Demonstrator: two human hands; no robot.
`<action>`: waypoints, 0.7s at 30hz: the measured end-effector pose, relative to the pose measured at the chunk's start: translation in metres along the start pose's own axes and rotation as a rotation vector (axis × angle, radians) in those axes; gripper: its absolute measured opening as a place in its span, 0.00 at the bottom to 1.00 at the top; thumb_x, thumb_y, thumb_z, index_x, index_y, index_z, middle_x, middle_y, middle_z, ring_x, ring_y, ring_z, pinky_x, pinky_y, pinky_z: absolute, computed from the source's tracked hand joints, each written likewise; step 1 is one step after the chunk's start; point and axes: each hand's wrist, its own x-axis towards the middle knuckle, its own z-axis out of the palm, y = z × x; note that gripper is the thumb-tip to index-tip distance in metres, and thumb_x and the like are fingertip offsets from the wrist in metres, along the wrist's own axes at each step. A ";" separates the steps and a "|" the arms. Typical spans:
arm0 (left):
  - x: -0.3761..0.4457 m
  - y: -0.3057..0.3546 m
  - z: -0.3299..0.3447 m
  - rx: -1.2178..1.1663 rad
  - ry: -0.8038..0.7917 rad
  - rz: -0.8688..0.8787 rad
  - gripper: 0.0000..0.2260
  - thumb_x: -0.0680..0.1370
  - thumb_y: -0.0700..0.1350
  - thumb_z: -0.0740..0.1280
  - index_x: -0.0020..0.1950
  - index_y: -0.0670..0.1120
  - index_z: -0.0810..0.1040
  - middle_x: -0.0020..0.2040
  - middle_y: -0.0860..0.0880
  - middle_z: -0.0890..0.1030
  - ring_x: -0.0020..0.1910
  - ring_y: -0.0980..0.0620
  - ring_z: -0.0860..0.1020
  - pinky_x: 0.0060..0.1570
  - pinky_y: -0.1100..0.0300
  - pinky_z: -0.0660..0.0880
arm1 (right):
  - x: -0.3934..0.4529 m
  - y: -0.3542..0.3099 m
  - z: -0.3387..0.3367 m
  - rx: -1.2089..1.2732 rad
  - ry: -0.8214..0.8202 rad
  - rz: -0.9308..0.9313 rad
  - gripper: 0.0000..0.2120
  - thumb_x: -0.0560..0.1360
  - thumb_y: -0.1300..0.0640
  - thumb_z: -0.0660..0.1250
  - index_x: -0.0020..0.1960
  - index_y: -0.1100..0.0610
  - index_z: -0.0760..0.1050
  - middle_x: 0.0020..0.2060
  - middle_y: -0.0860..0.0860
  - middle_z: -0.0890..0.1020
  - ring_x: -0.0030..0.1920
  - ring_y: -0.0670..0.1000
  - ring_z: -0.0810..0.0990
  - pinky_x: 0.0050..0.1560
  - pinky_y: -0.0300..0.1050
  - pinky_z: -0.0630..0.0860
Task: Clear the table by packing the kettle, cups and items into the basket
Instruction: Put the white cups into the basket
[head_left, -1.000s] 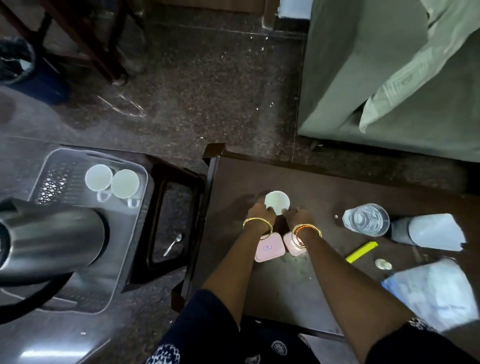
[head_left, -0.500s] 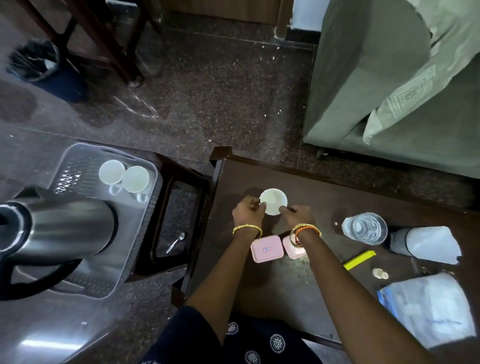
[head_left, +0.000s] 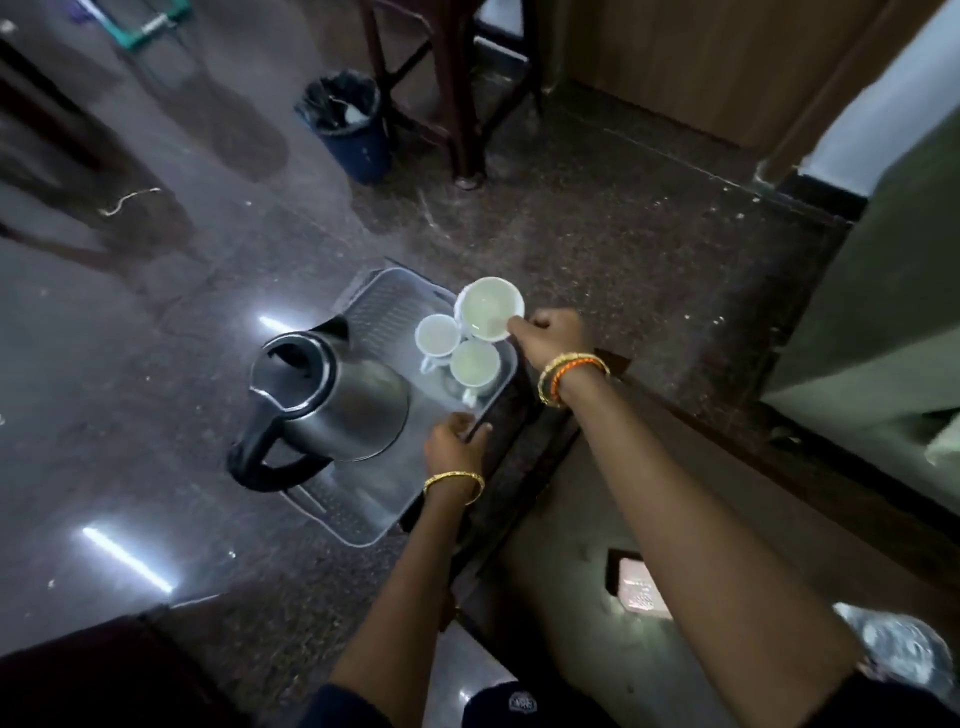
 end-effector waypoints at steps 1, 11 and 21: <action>0.007 -0.005 -0.004 0.032 -0.035 -0.001 0.14 0.72 0.43 0.72 0.54 0.38 0.80 0.51 0.38 0.83 0.51 0.42 0.81 0.54 0.51 0.76 | 0.010 -0.012 0.017 -0.044 -0.029 -0.034 0.23 0.68 0.55 0.68 0.19 0.57 0.62 0.21 0.52 0.62 0.24 0.50 0.62 0.27 0.43 0.60; 0.038 -0.020 -0.023 0.096 -0.189 0.043 0.12 0.67 0.43 0.76 0.48 0.41 0.85 0.48 0.42 0.86 0.49 0.48 0.83 0.54 0.61 0.76 | 0.085 -0.052 0.137 -0.609 -0.139 -0.109 0.26 0.72 0.46 0.63 0.64 0.61 0.73 0.71 0.59 0.66 0.72 0.60 0.60 0.71 0.57 0.58; 0.036 -0.016 -0.025 0.217 -0.163 0.009 0.10 0.70 0.50 0.73 0.49 0.50 0.84 0.50 0.46 0.86 0.52 0.47 0.82 0.54 0.56 0.78 | 0.111 -0.033 0.160 -0.791 -0.071 -0.120 0.25 0.72 0.50 0.64 0.67 0.59 0.70 0.77 0.54 0.51 0.77 0.57 0.45 0.73 0.62 0.47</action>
